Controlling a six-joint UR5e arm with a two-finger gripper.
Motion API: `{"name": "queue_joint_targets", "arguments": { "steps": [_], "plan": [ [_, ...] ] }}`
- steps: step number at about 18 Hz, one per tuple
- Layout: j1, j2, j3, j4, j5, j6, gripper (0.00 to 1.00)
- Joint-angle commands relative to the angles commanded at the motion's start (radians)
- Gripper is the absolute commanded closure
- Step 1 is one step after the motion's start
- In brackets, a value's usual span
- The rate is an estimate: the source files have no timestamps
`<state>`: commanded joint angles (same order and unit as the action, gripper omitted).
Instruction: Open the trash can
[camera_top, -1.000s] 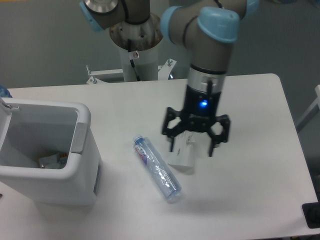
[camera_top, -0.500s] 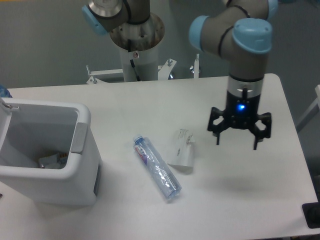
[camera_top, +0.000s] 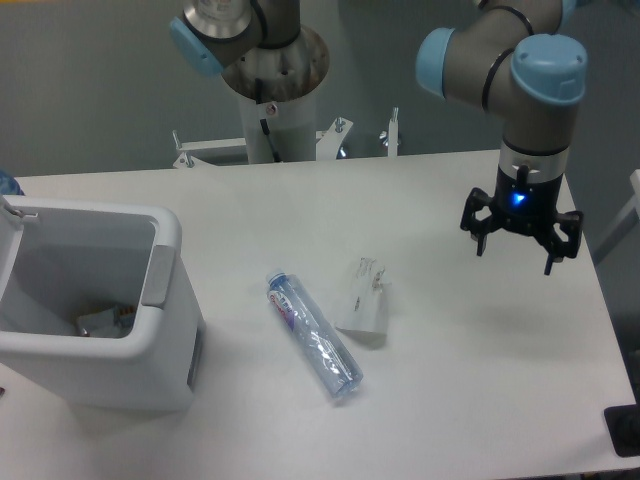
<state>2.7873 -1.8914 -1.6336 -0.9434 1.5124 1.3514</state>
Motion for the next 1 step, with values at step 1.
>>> {"name": "queue_joint_targets", "arguments": {
  "steps": [1],
  "plan": [
    [-0.003, -0.003, 0.000, 0.000, 0.003, 0.000, 0.00]
  ]
}}
